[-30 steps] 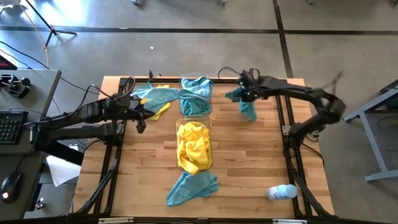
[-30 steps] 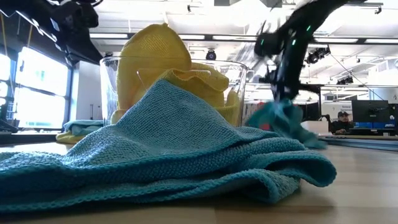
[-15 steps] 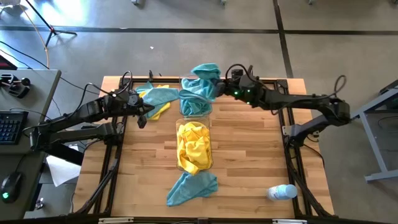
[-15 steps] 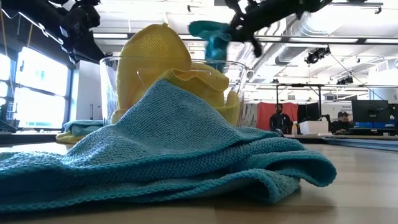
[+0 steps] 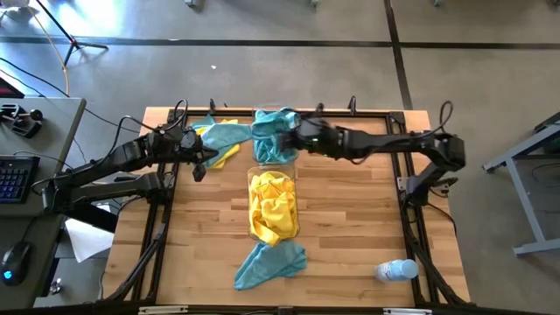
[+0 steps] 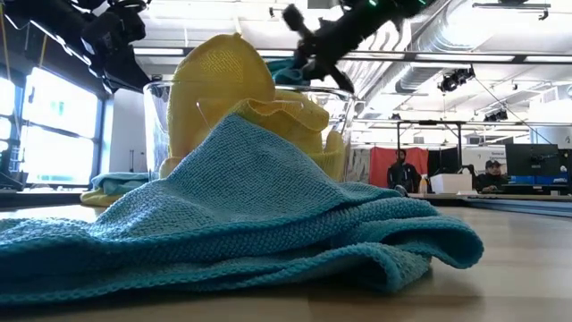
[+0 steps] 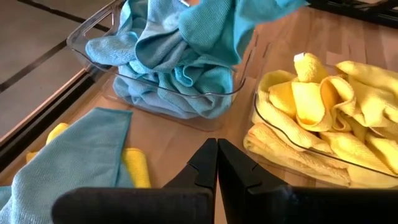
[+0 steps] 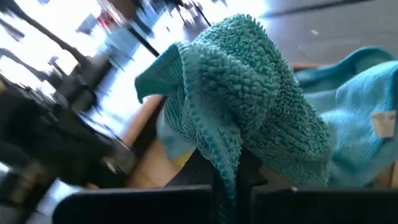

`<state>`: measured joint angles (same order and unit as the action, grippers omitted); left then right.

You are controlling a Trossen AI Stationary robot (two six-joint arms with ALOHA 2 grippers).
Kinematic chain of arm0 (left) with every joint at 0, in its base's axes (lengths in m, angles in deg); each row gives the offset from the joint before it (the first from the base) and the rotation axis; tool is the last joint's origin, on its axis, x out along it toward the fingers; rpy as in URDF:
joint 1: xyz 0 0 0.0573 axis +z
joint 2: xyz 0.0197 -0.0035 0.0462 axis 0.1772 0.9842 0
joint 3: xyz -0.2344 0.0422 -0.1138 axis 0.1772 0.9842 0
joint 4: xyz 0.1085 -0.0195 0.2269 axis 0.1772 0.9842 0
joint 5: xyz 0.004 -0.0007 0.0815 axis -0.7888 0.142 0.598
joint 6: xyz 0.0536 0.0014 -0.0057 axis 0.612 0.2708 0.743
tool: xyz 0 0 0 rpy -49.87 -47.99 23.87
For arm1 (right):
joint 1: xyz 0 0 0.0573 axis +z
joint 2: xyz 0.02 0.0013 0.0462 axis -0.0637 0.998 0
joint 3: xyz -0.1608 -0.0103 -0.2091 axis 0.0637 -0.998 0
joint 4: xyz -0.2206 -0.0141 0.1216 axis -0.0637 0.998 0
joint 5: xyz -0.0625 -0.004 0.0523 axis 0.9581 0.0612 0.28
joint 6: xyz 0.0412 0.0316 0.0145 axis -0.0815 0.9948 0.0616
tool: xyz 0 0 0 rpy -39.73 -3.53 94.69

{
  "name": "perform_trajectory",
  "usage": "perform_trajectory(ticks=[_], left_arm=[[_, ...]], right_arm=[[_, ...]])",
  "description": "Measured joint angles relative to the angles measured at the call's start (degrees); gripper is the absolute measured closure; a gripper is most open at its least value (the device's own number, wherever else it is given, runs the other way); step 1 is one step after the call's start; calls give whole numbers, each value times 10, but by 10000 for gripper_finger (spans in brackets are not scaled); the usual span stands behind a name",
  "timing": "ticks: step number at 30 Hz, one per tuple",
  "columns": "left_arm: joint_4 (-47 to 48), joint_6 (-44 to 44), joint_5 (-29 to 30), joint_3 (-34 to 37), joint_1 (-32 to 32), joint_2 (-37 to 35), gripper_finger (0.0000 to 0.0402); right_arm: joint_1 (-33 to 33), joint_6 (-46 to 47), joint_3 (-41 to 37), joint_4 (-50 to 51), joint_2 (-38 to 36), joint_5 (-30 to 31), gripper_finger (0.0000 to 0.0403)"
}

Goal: Sort microfiber towel by color & place in baskets
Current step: Put the blue towel into the top transparent bin

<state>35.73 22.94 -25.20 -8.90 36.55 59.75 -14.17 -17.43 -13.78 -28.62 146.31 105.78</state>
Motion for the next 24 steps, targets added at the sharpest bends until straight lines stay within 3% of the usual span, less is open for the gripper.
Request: perform_trajectory(ticks=[8,15,20,24], left_arm=[[0,5,-4,0,0,0,402],[1,5,-4,0,0,0,401],[1,5,-8,0,0,0,402],[2,5,-8,0,0,0,401]], right_arm=[[-8,-42,252,299,150,-5,403],[-35,-60,397,515,273,-93,403],[-34,-116,468,540,335,-120,403],[-36,-80,503,561,376,-156,403]])
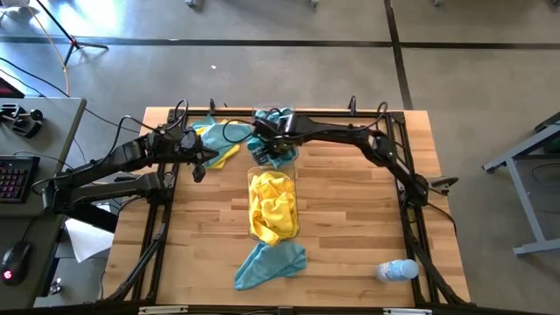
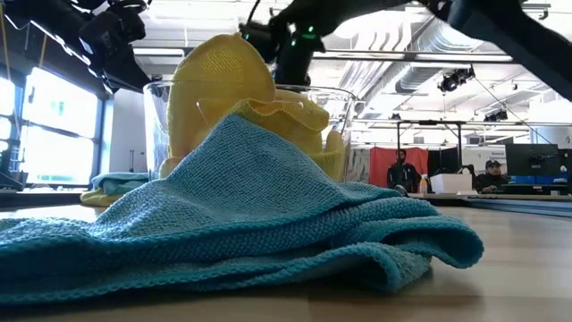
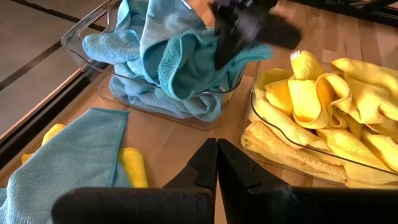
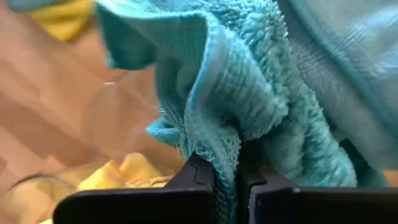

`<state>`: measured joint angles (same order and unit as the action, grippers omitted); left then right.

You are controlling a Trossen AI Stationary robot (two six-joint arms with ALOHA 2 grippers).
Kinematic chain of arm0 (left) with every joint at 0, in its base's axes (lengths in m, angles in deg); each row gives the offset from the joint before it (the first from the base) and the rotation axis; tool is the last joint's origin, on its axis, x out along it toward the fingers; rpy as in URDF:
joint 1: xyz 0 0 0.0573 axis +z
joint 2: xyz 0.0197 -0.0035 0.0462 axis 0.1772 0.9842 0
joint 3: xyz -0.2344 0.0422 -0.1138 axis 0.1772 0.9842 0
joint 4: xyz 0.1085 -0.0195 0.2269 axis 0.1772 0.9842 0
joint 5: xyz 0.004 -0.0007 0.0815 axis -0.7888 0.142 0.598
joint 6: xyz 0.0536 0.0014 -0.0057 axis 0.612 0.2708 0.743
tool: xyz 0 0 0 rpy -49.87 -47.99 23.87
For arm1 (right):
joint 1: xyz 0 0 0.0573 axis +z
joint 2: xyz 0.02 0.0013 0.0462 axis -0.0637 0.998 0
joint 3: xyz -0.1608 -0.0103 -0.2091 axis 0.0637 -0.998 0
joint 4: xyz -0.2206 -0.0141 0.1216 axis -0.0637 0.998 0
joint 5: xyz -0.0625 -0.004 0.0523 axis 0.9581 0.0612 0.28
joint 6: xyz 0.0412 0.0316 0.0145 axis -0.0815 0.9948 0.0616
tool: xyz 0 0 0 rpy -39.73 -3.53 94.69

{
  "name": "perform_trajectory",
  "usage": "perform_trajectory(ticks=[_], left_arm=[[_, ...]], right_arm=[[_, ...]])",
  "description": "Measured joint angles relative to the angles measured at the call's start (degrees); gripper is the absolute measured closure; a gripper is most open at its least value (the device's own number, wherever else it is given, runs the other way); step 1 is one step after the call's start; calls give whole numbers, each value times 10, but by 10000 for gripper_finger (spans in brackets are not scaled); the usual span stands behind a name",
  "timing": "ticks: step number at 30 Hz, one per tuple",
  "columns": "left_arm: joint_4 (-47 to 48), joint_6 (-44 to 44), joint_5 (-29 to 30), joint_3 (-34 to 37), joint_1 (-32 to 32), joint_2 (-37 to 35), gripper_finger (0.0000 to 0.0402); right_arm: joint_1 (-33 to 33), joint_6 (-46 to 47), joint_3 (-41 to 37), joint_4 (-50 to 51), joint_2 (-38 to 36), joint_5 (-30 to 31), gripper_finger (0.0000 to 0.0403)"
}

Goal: Sort microfiber towel by color & place in baskets
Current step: Put the blue towel into the top transparent bin

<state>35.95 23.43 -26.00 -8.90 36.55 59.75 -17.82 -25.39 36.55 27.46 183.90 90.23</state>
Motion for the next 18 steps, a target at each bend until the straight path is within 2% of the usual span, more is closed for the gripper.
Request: perform_trajectory(ticks=[9,18], left_arm=[[0,0,0,0,0,0,402],[0,0,0,0,0,0,401]], right_arm=[[-19,20,6,23,41,-35,395],[-30,23,5,16,53,-27,331]])
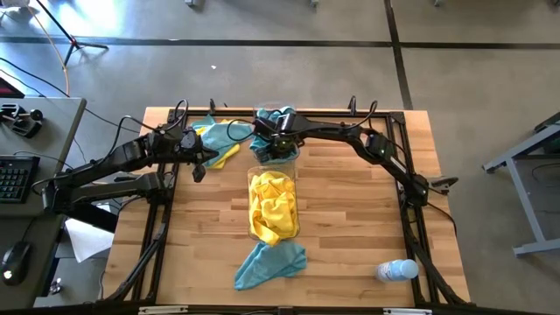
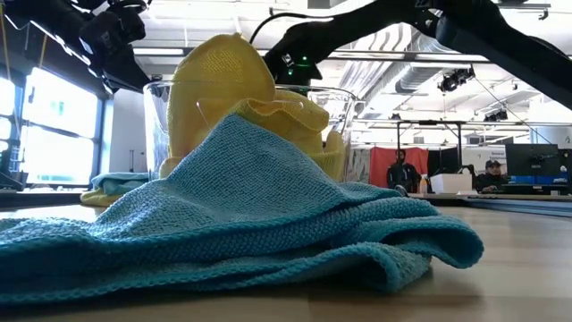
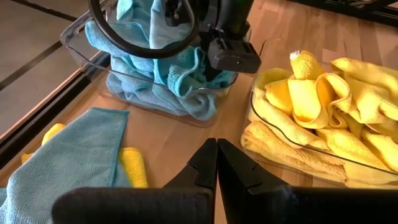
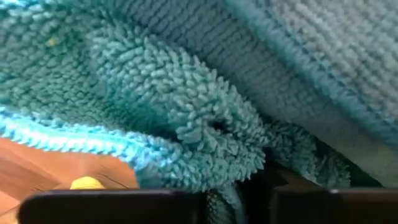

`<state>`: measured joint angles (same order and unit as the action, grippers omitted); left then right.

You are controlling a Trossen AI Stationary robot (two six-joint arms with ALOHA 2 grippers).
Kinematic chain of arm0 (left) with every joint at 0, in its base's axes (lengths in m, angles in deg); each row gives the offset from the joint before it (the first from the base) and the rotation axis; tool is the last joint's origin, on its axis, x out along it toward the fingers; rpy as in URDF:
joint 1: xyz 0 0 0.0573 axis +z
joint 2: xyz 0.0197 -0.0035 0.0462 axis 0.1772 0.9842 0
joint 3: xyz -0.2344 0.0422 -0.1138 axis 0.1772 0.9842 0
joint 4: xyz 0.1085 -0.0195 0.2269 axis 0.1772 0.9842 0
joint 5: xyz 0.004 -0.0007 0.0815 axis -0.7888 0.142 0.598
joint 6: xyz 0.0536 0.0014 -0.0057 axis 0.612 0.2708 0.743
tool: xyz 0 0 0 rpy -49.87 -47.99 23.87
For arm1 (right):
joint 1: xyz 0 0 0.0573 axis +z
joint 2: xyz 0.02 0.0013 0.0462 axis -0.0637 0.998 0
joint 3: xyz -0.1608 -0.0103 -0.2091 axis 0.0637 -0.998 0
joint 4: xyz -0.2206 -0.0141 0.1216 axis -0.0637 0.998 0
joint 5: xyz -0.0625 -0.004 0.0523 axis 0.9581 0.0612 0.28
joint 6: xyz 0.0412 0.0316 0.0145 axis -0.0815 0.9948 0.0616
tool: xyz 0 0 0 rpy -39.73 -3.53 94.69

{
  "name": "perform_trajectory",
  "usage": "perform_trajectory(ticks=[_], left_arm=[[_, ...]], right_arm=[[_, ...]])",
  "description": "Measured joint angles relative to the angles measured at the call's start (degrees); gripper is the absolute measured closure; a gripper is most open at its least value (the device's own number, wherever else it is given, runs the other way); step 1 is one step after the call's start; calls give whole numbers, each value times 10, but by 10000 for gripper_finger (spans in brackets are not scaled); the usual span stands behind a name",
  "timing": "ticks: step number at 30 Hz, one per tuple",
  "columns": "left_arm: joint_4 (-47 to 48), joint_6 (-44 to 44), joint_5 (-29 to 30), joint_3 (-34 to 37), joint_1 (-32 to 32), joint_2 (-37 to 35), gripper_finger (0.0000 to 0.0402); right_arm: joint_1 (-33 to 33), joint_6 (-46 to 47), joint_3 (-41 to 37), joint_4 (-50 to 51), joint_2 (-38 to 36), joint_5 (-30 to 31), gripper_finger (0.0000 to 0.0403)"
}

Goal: Sort microfiber towel by color & place in baskets
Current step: Put the blue towel into the top transparent bin

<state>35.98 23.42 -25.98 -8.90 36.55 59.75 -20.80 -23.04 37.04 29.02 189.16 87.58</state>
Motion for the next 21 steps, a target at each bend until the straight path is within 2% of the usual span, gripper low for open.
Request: perform_trajectory(ticks=[5,13,17,21], left_arm=[[0,0,0,0,0,0,401],[0,0,0,0,0,0,401],[1,0,0,0,0,0,401],[0,0,0,0,0,0,401]], right_arm=[[0,-2,15,6,0,1,288],[0,-24,126,83,-2,3,220],[-1,-35,107,68,-35,18,203],[-2,-53,107,71,-52,40,202]])
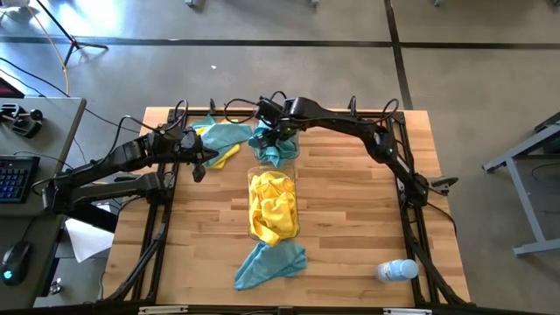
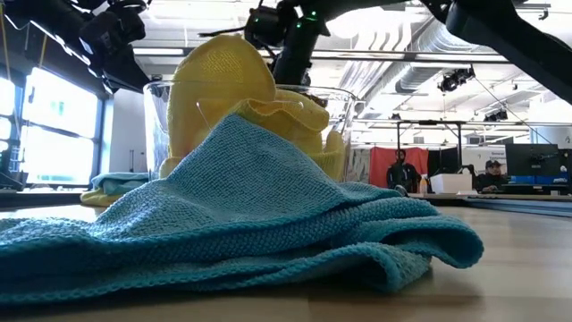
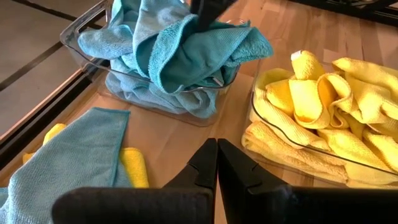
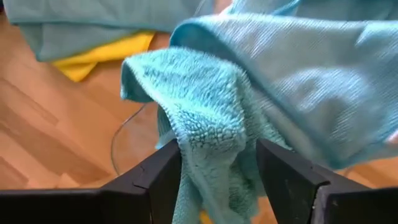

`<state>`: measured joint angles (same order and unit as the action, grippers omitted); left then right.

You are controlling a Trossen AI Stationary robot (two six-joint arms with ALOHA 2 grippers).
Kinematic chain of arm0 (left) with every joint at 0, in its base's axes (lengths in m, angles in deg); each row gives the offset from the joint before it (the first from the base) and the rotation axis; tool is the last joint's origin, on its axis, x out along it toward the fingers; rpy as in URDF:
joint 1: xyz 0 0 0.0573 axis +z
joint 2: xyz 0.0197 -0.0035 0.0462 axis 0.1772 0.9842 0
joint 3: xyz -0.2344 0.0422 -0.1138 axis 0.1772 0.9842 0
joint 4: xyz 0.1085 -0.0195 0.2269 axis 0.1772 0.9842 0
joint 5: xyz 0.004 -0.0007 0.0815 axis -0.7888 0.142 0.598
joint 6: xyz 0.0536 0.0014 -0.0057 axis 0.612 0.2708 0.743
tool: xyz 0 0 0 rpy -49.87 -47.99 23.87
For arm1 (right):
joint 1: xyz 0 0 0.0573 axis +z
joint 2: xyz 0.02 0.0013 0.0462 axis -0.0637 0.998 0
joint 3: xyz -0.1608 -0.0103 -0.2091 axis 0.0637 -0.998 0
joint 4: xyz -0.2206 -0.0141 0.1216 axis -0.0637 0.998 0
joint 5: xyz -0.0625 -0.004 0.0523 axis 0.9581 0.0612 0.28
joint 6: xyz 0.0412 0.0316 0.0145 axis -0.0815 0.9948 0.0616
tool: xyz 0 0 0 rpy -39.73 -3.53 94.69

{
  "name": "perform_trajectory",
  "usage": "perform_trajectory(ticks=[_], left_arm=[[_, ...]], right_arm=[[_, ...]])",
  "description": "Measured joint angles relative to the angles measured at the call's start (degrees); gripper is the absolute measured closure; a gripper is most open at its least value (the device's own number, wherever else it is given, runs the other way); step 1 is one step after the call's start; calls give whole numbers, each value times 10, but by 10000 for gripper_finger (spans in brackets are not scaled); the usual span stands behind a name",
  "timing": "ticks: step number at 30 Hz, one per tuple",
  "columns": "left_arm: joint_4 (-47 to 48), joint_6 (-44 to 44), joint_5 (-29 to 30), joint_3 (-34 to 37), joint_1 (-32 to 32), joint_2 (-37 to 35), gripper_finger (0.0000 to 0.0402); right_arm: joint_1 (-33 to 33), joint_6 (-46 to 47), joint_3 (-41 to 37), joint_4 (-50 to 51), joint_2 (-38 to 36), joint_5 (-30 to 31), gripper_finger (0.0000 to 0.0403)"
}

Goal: Sort microfiber towel by color & place in baskets
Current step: Put the blue towel into the top transparent bin

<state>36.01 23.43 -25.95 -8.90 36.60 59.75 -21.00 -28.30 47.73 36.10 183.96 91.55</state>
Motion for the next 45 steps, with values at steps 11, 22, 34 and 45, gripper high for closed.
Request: perform_trajectory(ticks=[11,22,34,45], left_arm=[[0,0,0,0,3,0,401],[0,-1,0,0,3,0,401],[0,-26,33,0,3,0,401],[0,-26,33,0,3,20,401]], right_arm=[[-3,-59,-2,61,-25,114,232],[-7,-132,-90,-35,-23,34,384],[-38,-148,-84,-8,-48,23,359],[-44,-132,-84,-85,9,6,254]])
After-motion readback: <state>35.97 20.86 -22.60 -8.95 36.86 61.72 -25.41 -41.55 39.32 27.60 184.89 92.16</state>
